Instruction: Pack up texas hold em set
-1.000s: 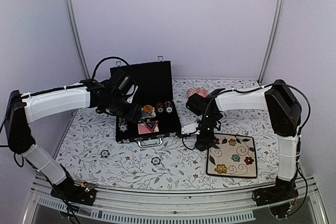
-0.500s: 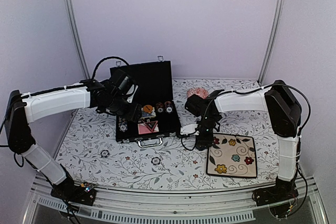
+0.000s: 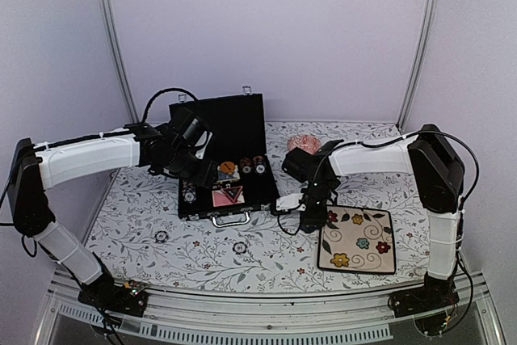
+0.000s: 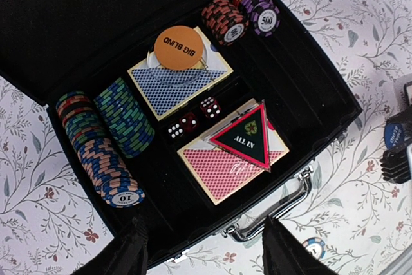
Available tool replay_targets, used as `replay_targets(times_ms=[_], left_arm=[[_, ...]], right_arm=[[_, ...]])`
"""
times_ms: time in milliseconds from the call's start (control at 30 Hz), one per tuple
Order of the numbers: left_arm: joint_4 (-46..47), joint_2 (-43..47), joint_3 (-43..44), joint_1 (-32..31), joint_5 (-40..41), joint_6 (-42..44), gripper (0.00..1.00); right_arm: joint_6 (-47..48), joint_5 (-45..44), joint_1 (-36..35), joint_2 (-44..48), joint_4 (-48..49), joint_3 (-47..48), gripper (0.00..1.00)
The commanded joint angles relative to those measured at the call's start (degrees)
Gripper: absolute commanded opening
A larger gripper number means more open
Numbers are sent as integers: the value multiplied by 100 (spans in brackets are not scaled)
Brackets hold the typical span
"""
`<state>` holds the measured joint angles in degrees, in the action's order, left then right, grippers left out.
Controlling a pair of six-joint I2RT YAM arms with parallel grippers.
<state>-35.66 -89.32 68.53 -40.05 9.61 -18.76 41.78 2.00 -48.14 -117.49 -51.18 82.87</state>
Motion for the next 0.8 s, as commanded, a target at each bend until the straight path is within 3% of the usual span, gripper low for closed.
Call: replay_targets(times_ms=[0,400,767], left_arm=[[114,0,-126,123,75,-119,61],[-133,479,-307,469,366,-465,60],[-181,1068,-503,703,390,-611,60]], right_arm=[[-41,15,-111,-156,-260,176,45],[37,1043,-158,-419,-287,2223,45],[-487,1279,-525,-1573,868,3916,47]])
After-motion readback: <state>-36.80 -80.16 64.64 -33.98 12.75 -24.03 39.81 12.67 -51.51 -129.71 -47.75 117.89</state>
